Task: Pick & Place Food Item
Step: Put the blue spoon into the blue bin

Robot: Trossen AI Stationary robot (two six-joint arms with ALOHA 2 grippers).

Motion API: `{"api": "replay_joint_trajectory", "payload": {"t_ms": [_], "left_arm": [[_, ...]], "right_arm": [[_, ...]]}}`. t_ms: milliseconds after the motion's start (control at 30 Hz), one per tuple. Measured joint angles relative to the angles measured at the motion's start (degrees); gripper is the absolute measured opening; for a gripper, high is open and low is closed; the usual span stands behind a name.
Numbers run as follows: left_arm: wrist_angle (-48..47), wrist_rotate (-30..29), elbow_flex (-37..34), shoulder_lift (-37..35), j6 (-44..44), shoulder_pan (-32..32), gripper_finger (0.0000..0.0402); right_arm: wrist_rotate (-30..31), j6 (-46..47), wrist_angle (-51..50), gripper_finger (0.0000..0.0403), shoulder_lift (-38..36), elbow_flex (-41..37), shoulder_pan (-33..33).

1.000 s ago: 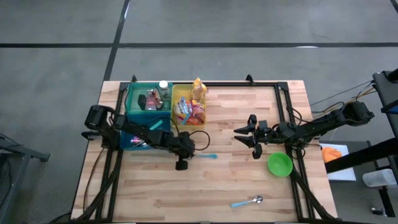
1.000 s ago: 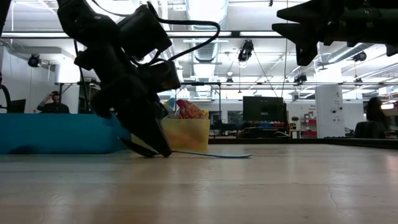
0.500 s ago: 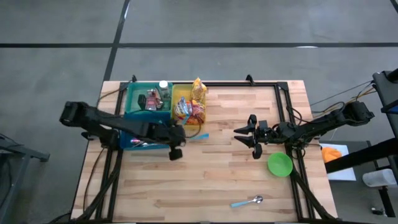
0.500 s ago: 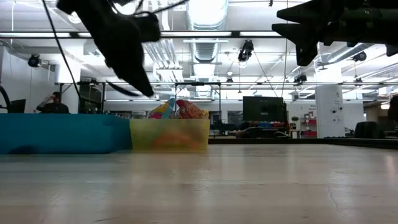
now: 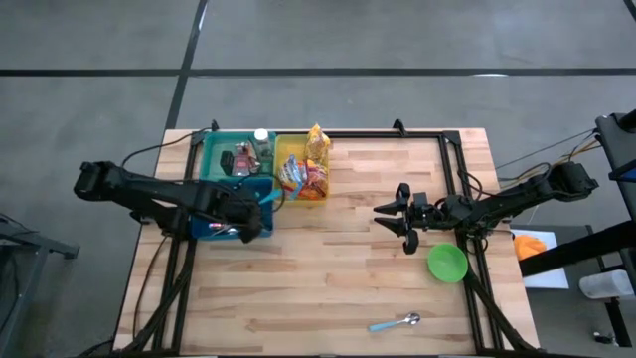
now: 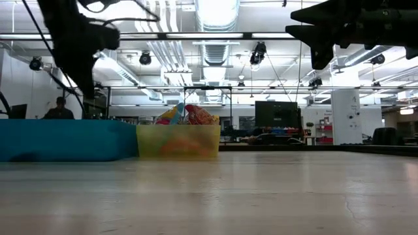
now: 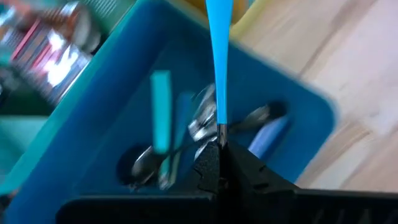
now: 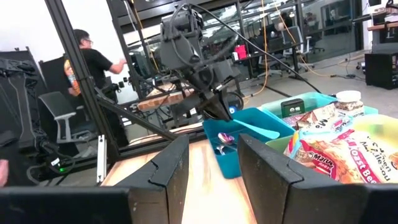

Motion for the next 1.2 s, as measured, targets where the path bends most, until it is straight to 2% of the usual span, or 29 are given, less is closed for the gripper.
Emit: {"api": "replay_joint_trajectory", "payload": {"t_ms": [233, 333, 700, 900, 1033, 1200], "left_arm": [[-7.5, -0.2, -3.9, -0.3, -6.5, -0.1, 0.0008], [-7.6, -0.9, -6.8, -0.3, -10.1, -0.1, 0.0008], [6.7, -2.5, -19.8, -0.3, -7.7, -0.1, 0.0008], [12.4, -2.1, -23.0, -0.3, -7.4, -0.1, 0.0008], [12.2, -1.7, -23.0, -0.3, -7.2, -0.1, 0.0029], [12.2, -1.2, -23.0, -0.3, -7.3, -0.1, 0.008]], "right_arm": [[0.0, 0.0, -0.1, 0.0135, 0.0, 0.0, 0.0], [0.0, 0.0, -0.7, 0.0135, 0.0, 0.0, 0.0], [0.0, 0.0, -0.9, 0.0135, 0.0, 0.0, 0.0], [0.0, 0.0, -0.9, 0.0135, 0.0, 0.0, 0.0], [0.0, 0.0, -0.9, 0.0135, 0.0, 0.0, 0.0], [0.0, 0.0, -0.9, 0.0135, 0.0, 0.0, 0.0]]}}
